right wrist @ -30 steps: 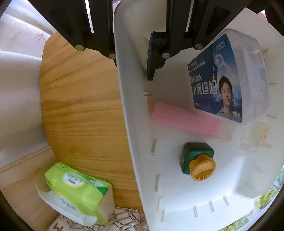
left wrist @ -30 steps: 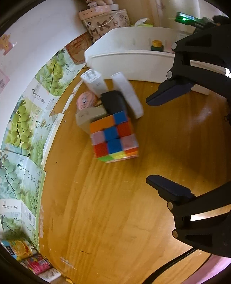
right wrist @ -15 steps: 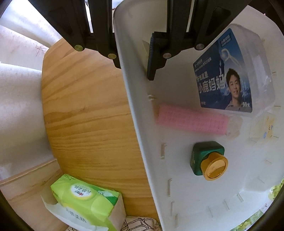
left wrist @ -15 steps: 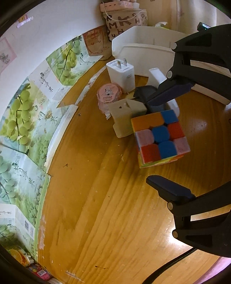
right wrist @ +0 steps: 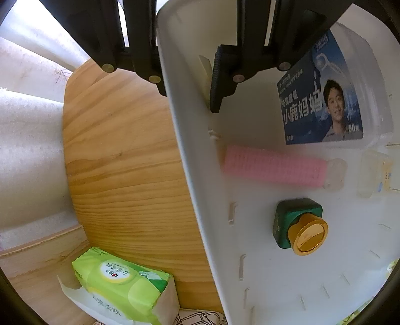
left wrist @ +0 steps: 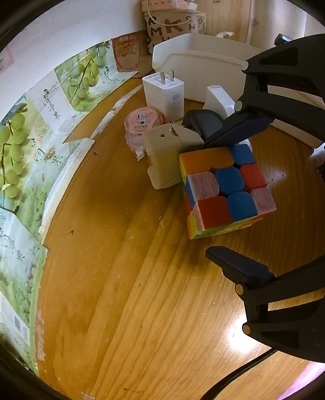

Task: Organize rigid objects
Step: 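Move the left tool to the Rubik's cube and grasp it, then carry the Rubik's cube into the tray and release it with the left tool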

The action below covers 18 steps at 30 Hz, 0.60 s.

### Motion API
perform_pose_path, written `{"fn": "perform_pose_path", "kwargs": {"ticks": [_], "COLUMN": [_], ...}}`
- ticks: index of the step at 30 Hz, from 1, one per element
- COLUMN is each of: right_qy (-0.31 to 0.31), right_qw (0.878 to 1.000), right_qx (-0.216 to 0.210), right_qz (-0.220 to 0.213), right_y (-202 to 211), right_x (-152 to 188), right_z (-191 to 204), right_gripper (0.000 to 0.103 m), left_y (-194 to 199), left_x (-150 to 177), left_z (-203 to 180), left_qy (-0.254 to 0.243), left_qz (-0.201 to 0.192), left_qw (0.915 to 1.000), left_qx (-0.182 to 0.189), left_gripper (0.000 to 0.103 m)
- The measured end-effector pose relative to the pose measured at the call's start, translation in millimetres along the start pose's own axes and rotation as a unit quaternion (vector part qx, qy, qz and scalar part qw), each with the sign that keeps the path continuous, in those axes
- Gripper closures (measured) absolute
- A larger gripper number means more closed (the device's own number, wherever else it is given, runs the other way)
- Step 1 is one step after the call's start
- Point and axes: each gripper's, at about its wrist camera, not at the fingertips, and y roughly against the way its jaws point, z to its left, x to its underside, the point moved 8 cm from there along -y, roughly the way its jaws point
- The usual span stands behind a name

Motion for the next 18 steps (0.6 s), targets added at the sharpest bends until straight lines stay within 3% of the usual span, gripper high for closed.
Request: {"fn": "perform_pose_path", "kwargs": {"ticks": [2, 18], "right_qy": [-0.003, -0.027], "right_qw": [1.000, 0.999], "right_qx": [0.001, 0.018], "right_qz": [0.000, -0.026], "right_y": [-0.7, 5.8], "right_x": [-2.1, 4.0], "right_z": [0.8, 2.6], "right_gripper": [0.080, 0.078], "left_y": [-1.7, 3.5], "left_x": [0.3, 17.8], "left_z": [-1.5, 0.0], "left_qy": [0.002, -0.044], "left_qz": [0.007, 0.036], "left_qw": [0.9999, 0.9983], "left_qx": [0.015, 0.011], "left_gripper": [0.028, 0.034]}}
